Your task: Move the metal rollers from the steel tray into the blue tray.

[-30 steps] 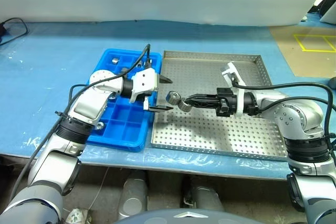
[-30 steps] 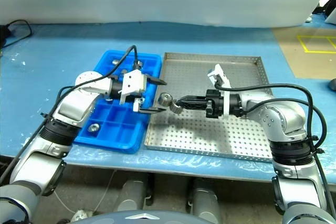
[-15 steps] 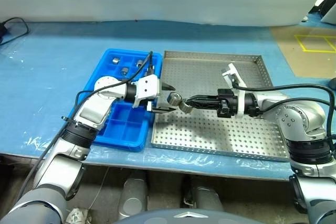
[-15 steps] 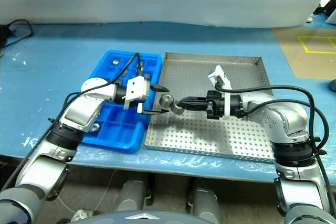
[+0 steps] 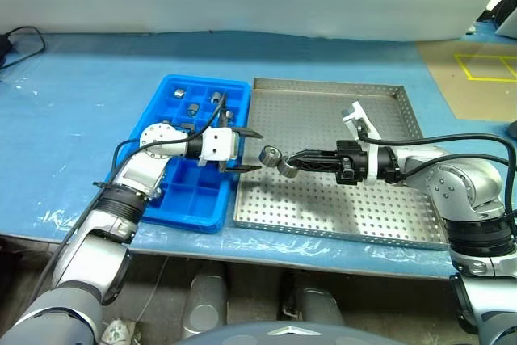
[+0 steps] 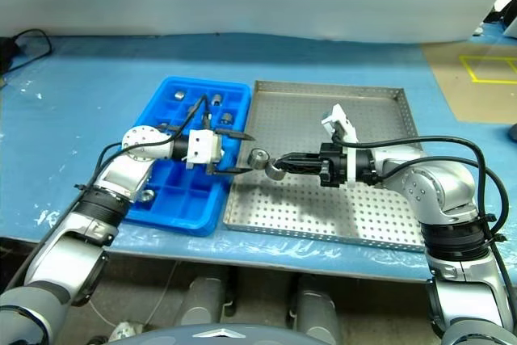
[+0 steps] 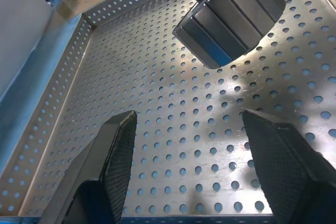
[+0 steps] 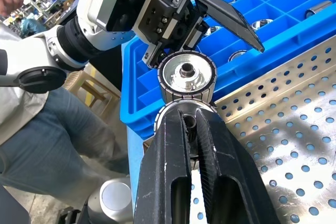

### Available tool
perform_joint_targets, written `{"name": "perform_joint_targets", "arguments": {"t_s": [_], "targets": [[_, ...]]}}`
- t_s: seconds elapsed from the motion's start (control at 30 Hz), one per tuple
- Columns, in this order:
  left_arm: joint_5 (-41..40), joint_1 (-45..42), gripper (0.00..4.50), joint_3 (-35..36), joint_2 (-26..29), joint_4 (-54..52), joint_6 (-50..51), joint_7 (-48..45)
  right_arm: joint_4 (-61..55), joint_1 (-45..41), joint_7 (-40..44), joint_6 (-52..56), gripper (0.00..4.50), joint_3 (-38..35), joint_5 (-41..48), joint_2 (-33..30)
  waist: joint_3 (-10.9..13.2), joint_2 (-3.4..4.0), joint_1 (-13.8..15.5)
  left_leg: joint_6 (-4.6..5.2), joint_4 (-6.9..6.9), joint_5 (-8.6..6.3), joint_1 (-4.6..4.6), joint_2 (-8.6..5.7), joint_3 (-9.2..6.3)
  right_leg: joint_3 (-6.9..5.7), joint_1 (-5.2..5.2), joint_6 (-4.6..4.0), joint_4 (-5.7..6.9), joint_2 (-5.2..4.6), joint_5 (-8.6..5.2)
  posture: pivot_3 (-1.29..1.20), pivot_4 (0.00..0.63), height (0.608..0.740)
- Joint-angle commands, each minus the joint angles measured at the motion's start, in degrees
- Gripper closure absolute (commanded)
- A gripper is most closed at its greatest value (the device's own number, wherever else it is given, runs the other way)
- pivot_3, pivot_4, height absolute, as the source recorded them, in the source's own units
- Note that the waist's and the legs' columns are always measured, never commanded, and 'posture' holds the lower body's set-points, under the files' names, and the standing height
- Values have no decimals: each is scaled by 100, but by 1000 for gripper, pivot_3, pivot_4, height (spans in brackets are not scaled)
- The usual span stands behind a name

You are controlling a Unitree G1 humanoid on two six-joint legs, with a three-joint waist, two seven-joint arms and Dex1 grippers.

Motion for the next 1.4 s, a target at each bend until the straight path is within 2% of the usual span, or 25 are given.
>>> {"name": "perform_joint_targets", "arguments": {"t_s": [0.03,0.17,0.47,0.63,0.9,1.0,1.27,1.4], "targets": [[-239,-113,1143,162,-218,25,-271,84,-224,-15,110,-170,4500,-11,29,-111,0,0,4,0,0,0,-1,-1,0,0,0,0,0,0,0,30,150,740],[-582,-194,1143,322,-333,10,46,-17,-227,5,119,-197,4500,10,27,-143,0,0,1,0,0,0,-1,1,0,-1,-1,0,1,0,0,31,150,740],[-904,-61,1143,334,-175,-331,529,-501,-189,16,123,-268,4500,59,-7,-186,0,0,-4,0,0,0,-1,1,2,-1,-3,0,3,0,0,35,150,740],[-1281,66,1143,334,-21,-853,1538,-814,-186,14,131,-284,4500,66,-29,-182,0,0,-5,0,0,0,-1,2,2,-1,-4,-1,2,0,0,34,150,740],[-2345,-2,1143,447,794,-1707,4837,-1340,-181,18,142,-298,4500,79,-64,-194,0,1,-16,-2,0,1,3,2,2,-1,-4,-2,6,0,-1,31,150,740],[-2848,-184,1143,657,840,-1818,6077,-1102,-200,49,142,-295,4500,66,-63,-209,0,1,-4,-3,0,1,4,2,4,-1,-4,-2,7,0,-1,31,150,740],[-4480,-353,1143,1647,-66,-1781,9982,757,-238,111,197,-341,4500,79,-123,-307,0,1,-8,0,5,1,1,-5,3,-1,1,-3,4,-6,0,30,150,740],[-4922,-469,1143,2417,-536,-1246,11216,1458,-236,121,241,-373,4500,109,-154,-354,0,1,-19,0,3,1,0,-4,3,-1,-3,-3,2,-4,-1,31,150,740]]}}
